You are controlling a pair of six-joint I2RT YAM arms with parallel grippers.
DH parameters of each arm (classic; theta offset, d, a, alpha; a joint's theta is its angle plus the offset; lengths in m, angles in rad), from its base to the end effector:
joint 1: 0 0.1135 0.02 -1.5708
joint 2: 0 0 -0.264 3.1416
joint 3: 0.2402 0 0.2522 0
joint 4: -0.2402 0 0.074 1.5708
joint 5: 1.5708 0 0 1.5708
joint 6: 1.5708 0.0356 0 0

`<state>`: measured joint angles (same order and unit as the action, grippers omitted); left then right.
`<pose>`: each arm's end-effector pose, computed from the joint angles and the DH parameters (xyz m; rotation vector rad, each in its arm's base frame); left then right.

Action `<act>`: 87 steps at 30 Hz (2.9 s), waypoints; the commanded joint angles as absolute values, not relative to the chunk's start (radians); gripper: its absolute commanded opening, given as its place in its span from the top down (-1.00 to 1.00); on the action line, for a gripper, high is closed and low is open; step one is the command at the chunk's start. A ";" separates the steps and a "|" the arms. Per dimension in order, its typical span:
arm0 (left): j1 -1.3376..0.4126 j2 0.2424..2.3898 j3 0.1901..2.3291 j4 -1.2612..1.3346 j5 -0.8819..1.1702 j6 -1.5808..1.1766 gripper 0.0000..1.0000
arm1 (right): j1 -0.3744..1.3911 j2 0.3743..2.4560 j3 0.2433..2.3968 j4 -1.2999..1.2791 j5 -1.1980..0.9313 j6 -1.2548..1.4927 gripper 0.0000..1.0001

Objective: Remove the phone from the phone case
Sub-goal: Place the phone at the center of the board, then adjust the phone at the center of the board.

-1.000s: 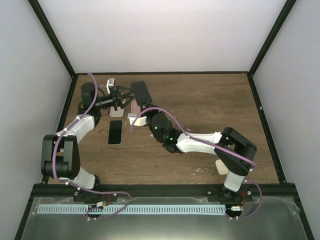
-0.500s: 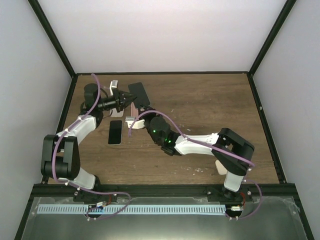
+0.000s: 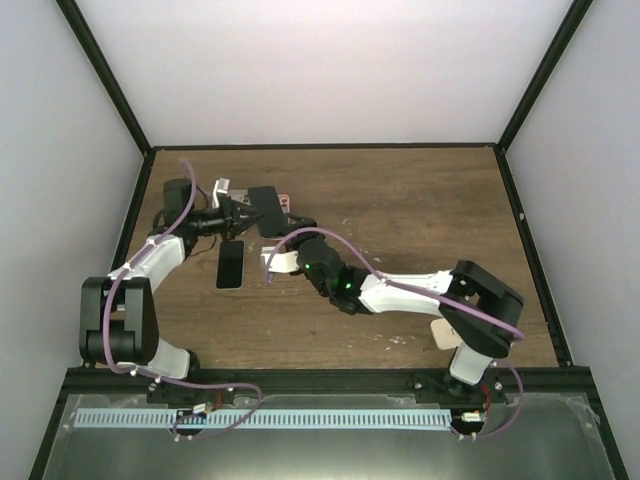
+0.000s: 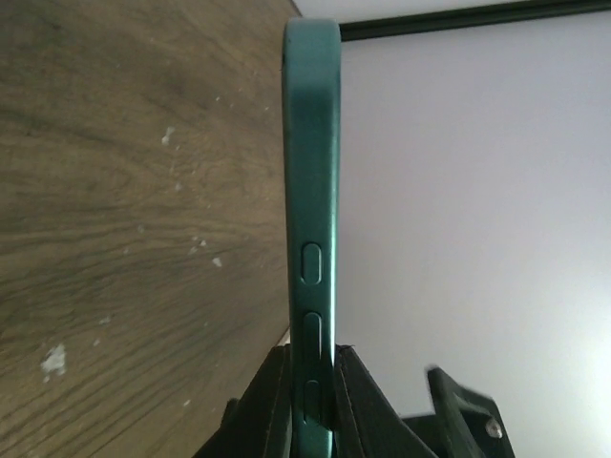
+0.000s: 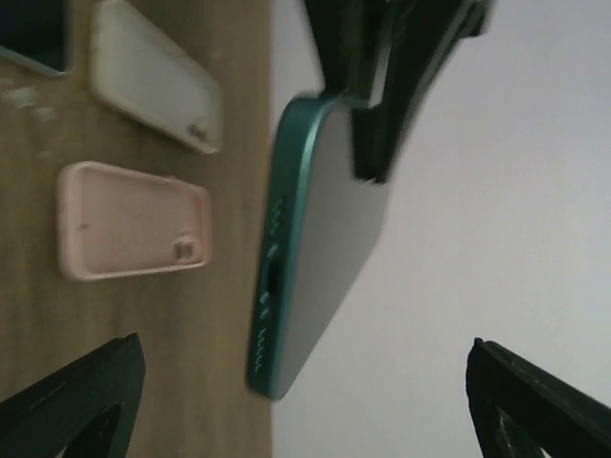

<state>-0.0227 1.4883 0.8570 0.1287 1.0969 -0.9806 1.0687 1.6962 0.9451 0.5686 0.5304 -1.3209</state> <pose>0.3097 -0.0387 0.2370 -0.2933 2.2056 -1.7161 0.1967 0.3209 0.2331 -1.4644 0.9982 -0.6467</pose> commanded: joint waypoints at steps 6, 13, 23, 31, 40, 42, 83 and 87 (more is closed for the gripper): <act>-0.014 1.464 0.890 -0.408 1.145 -0.371 1.00 | 0.985 1.578 0.969 -0.052 0.260 -0.938 -1.00; -0.018 1.579 0.928 -0.730 1.054 -0.060 1.00 | 0.897 1.492 0.965 -0.227 0.112 -0.846 -1.00; -0.011 1.727 0.936 -0.706 1.040 -0.075 1.00 | 0.836 1.459 0.961 -0.270 0.091 -0.790 -1.00; -0.062 1.793 0.951 -0.598 0.995 -0.138 0.97 | 0.794 1.451 0.939 -0.293 0.063 -0.764 -1.00; -0.086 1.845 0.950 -0.519 0.887 -0.213 0.66 | 0.767 1.416 0.903 -0.305 0.059 -0.754 -1.00; -0.086 1.835 0.948 -0.510 0.844 -0.223 0.53 | 0.761 1.410 0.897 -0.308 0.057 -0.750 -1.00; -0.156 1.477 1.004 -0.517 0.643 -0.176 -1.00 | -0.042 1.115 0.723 -0.925 -0.150 -0.880 -1.00; -0.161 1.480 0.999 -0.502 0.658 -0.186 -0.99 | -0.146 1.099 0.694 -0.947 -0.129 -0.896 -1.00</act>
<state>-0.1528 1.4891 1.0004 -0.5365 0.6373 -0.1787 -0.0719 1.1217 0.7055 -0.8818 -0.1520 -0.8482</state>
